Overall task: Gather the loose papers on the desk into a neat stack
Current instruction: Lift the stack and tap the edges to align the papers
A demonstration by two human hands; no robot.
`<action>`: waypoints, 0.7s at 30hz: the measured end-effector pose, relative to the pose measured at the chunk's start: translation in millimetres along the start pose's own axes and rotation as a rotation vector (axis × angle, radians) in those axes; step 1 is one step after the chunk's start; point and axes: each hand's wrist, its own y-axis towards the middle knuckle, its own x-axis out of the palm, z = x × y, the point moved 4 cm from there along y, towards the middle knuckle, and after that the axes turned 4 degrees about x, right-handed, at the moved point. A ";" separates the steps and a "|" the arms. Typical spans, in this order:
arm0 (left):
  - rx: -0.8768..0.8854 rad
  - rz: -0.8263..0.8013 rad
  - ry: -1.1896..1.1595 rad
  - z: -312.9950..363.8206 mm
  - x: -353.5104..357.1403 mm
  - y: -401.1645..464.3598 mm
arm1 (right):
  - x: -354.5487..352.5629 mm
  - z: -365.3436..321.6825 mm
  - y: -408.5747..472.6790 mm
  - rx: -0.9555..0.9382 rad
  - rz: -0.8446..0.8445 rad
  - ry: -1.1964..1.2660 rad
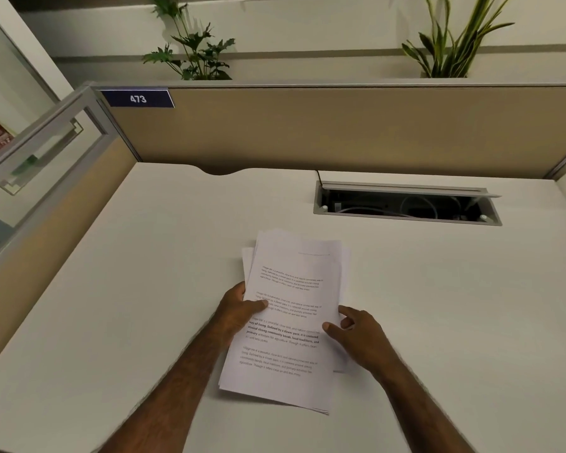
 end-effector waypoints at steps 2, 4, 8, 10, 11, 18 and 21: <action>0.064 -0.044 0.012 12.6 0.7 -7.2 | -1.8 0.5 -1.7 0.004 0.021 0.040; 0.143 -0.096 0.013 28.2 3.2 -17.2 | -5.9 1.6 -4.0 0.025 0.045 0.131; 0.252 -0.175 -0.020 56.5 5.8 -37.9 | -14.7 2.7 -5.7 0.074 -0.001 0.510; 0.268 -0.215 -0.061 66.2 6.5 -45.1 | -16.6 -2.1 -6.6 0.036 -0.110 0.679; 0.268 -0.237 -0.077 69.7 7.1 -48.0 | -17.5 -6.1 -8.2 -0.009 -0.168 0.733; 0.326 -0.171 -0.039 84.7 4.5 -45.8 | -28.2 -16.1 -7.6 -0.152 -0.056 0.885; 0.400 -0.109 -0.031 97.0 4.5 -44.7 | -46.6 -30.2 -14.1 -0.251 0.097 0.824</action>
